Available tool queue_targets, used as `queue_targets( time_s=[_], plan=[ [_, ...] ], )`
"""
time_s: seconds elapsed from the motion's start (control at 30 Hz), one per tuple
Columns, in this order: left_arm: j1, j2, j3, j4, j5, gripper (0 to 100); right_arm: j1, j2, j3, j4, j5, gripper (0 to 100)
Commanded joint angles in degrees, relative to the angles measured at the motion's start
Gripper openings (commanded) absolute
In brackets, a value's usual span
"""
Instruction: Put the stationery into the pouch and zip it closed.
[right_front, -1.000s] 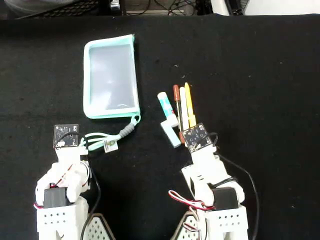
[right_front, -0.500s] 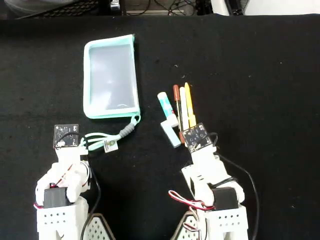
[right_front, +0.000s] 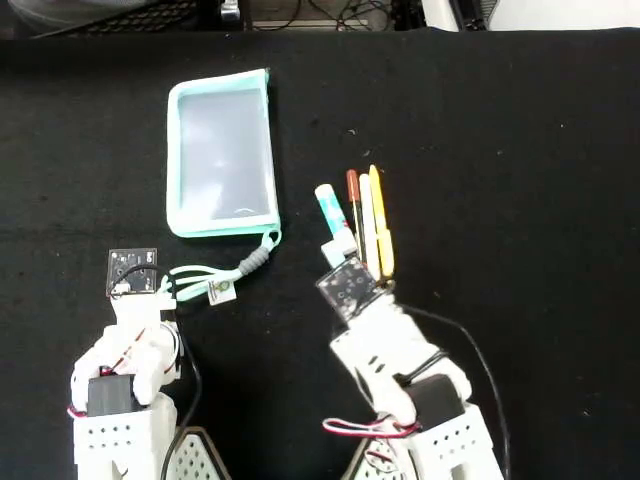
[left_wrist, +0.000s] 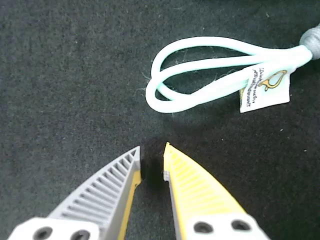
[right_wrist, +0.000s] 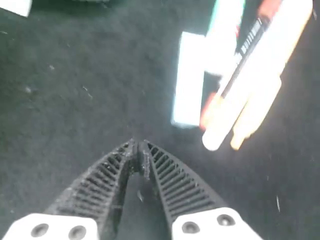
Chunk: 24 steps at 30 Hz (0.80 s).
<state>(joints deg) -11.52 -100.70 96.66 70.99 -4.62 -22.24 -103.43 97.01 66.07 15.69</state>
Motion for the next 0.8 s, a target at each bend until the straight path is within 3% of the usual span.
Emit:
queue_targets(
  time_s=[0.0,0.07,0.17,0.23,0.33,0.43,0.6,0.77],
  plan=[
    [-0.7,-0.5,0.8,0.4,0.0,10,-3.2,-4.6,-0.5,-4.8,-0.4,1.5],
    [-3.6,-0.5,0.8,0.4,-0.3,10,-4.4,-4.6,-0.5,-8.2,-0.4,1.5],
    [-16.5,-0.5,0.8,0.4,-0.3,10,-6.1,-4.3,-0.5,-12.0,-0.4,2.9],
    [-25.7,-0.5,0.8,0.4,-0.3,10,-6.4,-4.3,-0.5,-13.7,-1.1,10.8],
    [-34.9,-0.5,0.8,0.4,-0.3,10,-6.4,-4.2,-0.5,-14.5,-9.1,27.0],
    [-37.2,-0.5,0.7,0.4,-0.1,10,-6.4,-4.3,-0.5,-15.4,-11.8,28.6],
    [-37.3,-0.5,0.7,0.4,0.0,10,-6.5,-4.2,-0.6,-27.4,-11.9,19.8],
    [-37.1,-0.5,0.7,-1.8,0.2,10,-12.7,-4.1,-0.6,-30.9,-8.2,14.9]
  ],
)
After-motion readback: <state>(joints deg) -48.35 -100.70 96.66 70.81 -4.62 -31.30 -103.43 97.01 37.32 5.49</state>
